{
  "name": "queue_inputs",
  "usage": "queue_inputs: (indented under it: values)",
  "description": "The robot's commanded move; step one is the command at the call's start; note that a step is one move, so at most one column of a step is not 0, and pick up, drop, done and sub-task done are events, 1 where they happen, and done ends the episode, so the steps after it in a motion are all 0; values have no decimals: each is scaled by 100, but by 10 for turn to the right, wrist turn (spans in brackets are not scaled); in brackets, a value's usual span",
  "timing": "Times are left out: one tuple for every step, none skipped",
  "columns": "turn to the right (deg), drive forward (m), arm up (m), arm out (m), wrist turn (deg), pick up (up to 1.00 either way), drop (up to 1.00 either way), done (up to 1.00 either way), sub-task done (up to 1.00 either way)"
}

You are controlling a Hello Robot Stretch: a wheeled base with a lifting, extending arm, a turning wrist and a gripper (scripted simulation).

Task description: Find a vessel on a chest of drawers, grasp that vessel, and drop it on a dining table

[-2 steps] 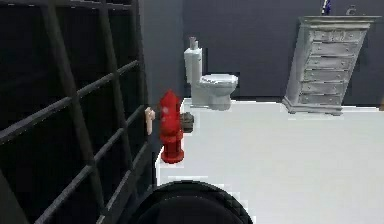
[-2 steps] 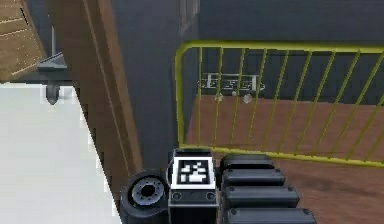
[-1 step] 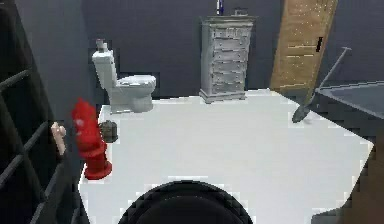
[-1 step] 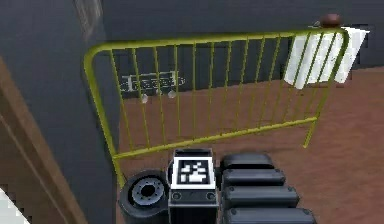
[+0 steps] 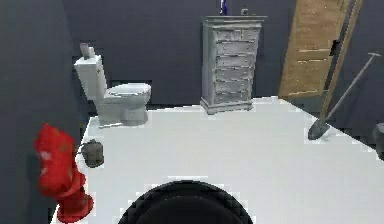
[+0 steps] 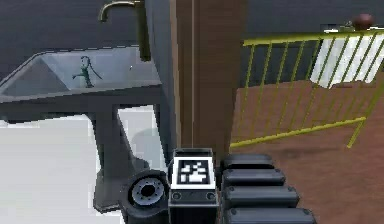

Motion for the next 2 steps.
queue_inputs:
  values:
    - [210, 0, 0, 0, 0, 0, 0, 0, 0]
    - [0, 85, 0, 0, 0, 0, 0, 0, 0]
